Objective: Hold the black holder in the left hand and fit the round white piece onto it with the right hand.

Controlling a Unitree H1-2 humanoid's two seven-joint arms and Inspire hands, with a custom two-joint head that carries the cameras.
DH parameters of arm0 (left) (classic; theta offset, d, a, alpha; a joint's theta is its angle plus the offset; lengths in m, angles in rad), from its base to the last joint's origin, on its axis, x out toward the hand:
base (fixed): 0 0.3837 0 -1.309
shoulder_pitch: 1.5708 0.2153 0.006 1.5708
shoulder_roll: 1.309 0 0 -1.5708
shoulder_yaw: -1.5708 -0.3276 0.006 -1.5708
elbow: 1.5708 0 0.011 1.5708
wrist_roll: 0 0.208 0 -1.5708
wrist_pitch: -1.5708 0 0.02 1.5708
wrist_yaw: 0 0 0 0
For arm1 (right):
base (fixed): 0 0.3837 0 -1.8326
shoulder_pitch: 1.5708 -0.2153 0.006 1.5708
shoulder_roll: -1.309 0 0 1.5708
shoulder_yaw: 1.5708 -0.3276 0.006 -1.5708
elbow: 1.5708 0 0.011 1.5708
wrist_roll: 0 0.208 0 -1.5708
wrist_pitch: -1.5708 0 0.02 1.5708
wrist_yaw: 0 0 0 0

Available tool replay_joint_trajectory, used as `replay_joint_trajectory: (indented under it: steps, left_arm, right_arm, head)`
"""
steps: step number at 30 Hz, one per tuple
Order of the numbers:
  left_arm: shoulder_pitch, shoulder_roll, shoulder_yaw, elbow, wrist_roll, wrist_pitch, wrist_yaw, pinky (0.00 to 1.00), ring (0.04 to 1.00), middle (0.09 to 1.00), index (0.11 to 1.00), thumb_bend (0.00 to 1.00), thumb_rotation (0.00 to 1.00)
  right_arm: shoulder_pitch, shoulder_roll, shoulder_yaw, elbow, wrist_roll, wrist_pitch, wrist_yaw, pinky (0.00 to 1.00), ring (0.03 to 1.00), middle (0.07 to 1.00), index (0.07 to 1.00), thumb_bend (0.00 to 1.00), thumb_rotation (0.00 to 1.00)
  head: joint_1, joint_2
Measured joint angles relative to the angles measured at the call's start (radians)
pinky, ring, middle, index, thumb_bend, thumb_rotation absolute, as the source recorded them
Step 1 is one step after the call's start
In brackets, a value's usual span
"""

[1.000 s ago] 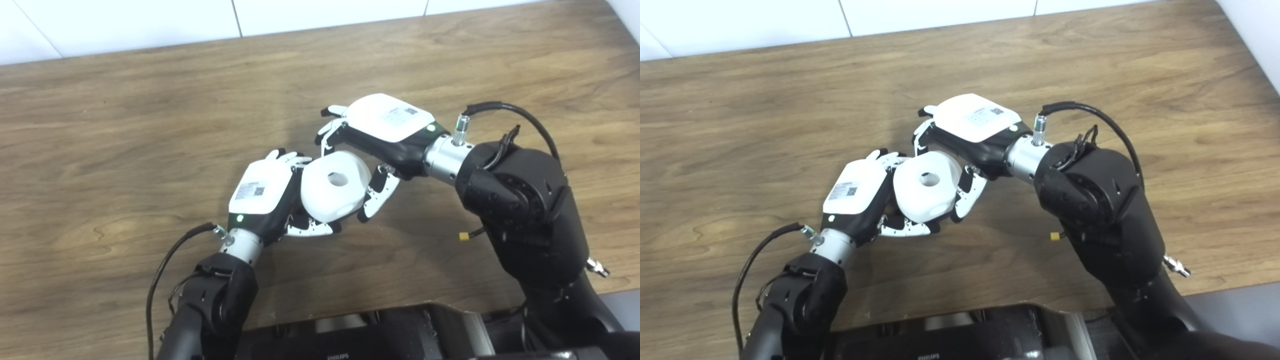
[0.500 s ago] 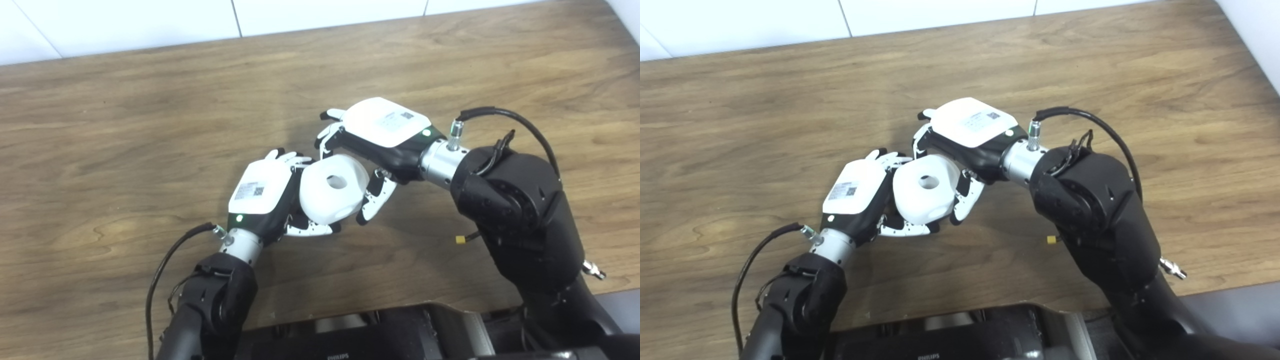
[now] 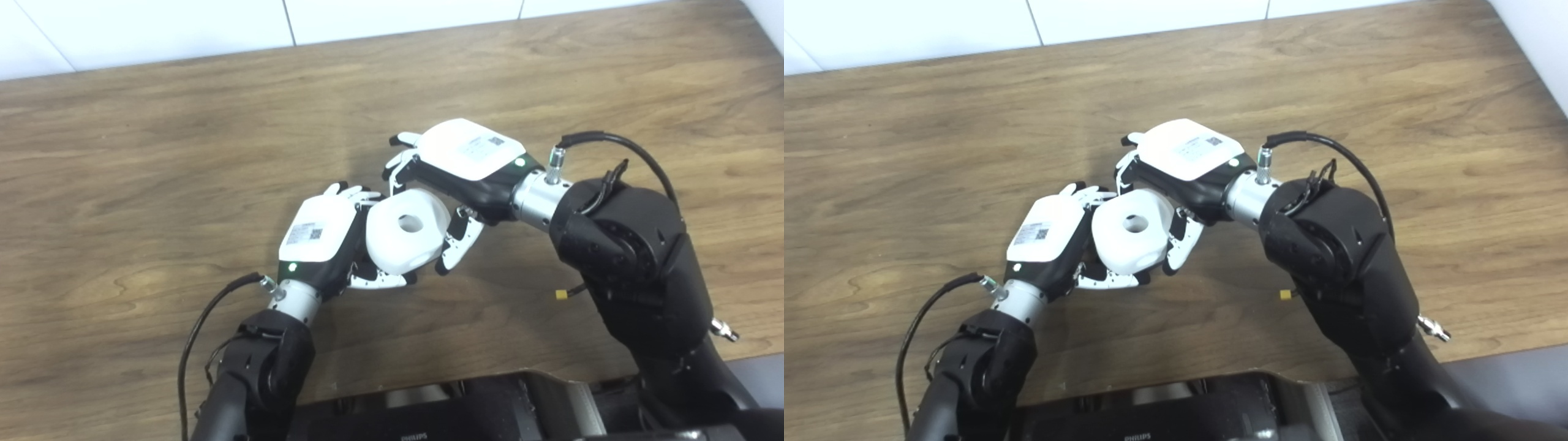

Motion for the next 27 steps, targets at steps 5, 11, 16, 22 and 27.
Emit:
replay_joint_trajectory:
  steps: [5,11,16,22,27]
  left_arm:
    - [0.0,0.0,0.0,0.0,0.0,0.0,0.001,0.96,0.876,0.803,0.488,0.52,0.06]
    - [0.0,0.0,0.001,0.0,0.0,0.0,0.0,0.97,0.88,0.806,0.488,0.52,0.06]
    - [0.0,0.0,0.001,-0.005,0.0,0.001,-0.012,0.97,0.882,0.806,0.488,0.52,0.06]
    - [0.0,0.0,0.002,-0.006,0.0,0.001,-0.015,0.97,0.879,0.804,0.488,0.52,0.06]
    - [0.0,-0.001,0.002,-0.007,0.0,0.001,-0.018,0.97,0.881,0.805,0.488,0.52,0.06]
  right_arm:
    - [-0.001,0.0,0.0,0.0,-0.001,-0.005,0.002,0.9,0.959,0.808,0.485,0.52,0.14]
    - [0.003,0.004,0.003,-0.001,-0.009,-0.014,0.001,0.91,0.963,0.81,0.485,0.52,0.14]
    - [0.021,0.004,0.011,-0.001,-0.01,-0.037,-0.019,0.91,0.959,0.817,0.485,0.52,0.14]
    - [0.025,0.006,0.013,-0.001,-0.017,-0.05,-0.024,0.91,0.965,0.82,0.485,0.52,0.14]
    - [0.027,0.007,0.011,-0.001,-0.017,-0.05,-0.025,0.91,0.965,0.816,0.486,0.52,0.14]
  head:
    - [-0.002,0.002]
    - [0.002,0.006]
    - [-0.003,0.005]
    - [-0.003,0.006]
    - [0.0,0.008]
